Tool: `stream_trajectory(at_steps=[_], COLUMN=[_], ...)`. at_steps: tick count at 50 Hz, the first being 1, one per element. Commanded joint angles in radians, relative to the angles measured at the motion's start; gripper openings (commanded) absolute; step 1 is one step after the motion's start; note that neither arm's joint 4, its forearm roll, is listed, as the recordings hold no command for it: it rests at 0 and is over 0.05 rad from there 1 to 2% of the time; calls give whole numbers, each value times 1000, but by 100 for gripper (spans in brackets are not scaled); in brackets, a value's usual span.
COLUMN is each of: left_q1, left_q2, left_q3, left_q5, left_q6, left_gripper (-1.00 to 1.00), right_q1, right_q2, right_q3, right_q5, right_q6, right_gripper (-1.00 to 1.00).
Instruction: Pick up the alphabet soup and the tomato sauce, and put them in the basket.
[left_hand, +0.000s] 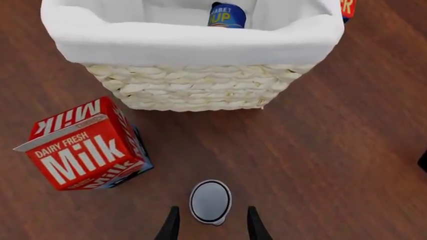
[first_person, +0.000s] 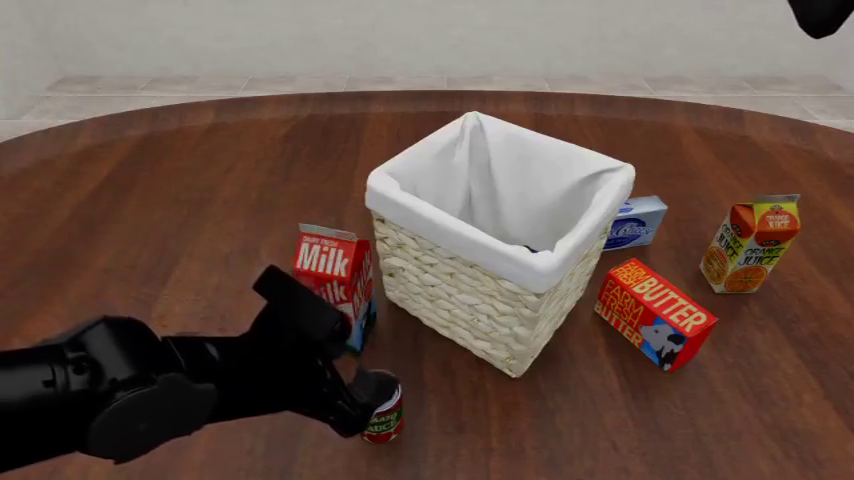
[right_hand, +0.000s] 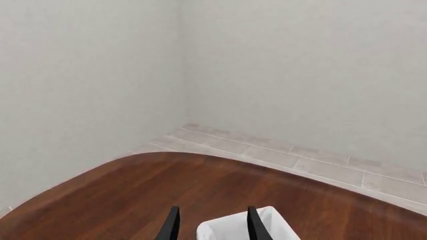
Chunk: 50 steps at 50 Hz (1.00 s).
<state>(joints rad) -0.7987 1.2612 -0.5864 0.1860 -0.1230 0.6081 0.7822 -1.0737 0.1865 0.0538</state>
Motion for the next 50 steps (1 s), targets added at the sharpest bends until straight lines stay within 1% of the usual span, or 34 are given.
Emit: stream_trajectory(at_steps=[1,20,50], left_q1=[-3,8,3], left_q2=[21,74,132], left_q3=[14,48,59], left_q5=[-26,-88,-152], left_q6=[-4,1,-9], left_gripper=[100,100,100], right_q1=[1,-1,-1], right_q2=[-2,-1,-8], right_q3=[-1,5,19], right_q5=[2,-3,-4], right_q6=[0,2,10], right_gripper=[100,100,100])
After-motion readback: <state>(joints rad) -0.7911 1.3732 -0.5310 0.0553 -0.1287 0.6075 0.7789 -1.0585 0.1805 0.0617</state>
